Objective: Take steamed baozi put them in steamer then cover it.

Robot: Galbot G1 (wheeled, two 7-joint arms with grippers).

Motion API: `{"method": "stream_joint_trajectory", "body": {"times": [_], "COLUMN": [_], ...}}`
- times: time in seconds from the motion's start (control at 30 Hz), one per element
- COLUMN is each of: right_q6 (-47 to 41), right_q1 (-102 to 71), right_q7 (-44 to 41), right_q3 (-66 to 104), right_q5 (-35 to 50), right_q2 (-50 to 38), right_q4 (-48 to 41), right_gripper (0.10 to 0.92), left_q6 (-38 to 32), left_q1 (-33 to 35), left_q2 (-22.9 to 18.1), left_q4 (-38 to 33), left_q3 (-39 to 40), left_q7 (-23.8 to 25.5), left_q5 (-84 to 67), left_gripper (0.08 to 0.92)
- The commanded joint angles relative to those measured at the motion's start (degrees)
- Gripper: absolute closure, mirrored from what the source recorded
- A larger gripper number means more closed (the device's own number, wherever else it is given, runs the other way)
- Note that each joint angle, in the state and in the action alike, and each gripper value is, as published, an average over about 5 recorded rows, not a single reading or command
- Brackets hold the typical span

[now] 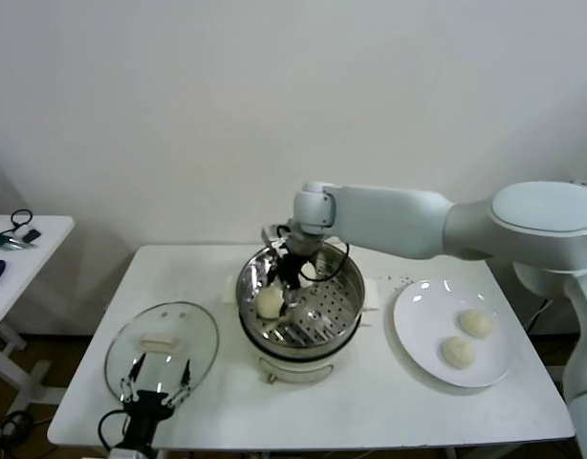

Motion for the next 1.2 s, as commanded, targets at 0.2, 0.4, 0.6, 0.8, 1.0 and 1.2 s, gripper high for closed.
{"method": "stream_joint_trajectory", "body": {"times": [0.2,0.4,0.6,0.8,1.0,1.2], "right_q6": [-0.7,-2.0,-1.5,-1.5,-0.2,2.3], "right_q1": [10.1,12.9,16.6,16.5,15.5,11.9], "right_q7": [-0.8,0.4,-0.9,-0.6,-3.3,-5.3], "right_q3": [0.6,0.4,-3.5,-4.4,-2.7,-0.9], "right_q5": [-3.0,-3.9,-5.8,-8.3,-15.2,-22.7], "right_q2": [-13.7,-17.2,-23.8,-34.3,-43.0,-50.6], "right_q4": [10.7,15.3,21.6,27.6,29.3,29.0], "right_gripper": [0.203,0.203,0.203,0.203,0.203,0.203], "left_q6": [0.2,-0.1,-0.6,-0.9,-0.7,-0.6], "left_q1": [-0.2,0.6,1.8,2.5,3.1,3.5], "left_q2": [0.0,-0.1,-0.1,0.0,-0.2,-0.7], "left_q4": [-0.4,-0.9,-1.6,-2.0,-3.2,-4.0], "left_q3": [0.4,0.5,0.3,0.6,0.6,0.8], "left_q7": [0.0,0.0,-0.2,-0.2,-0.3,-0.3], "left_q5": [0.2,0.2,-0.1,-0.1,0.0,0.5], "left_gripper": [0.177,0.177,0.177,0.177,0.177,0.177]}}
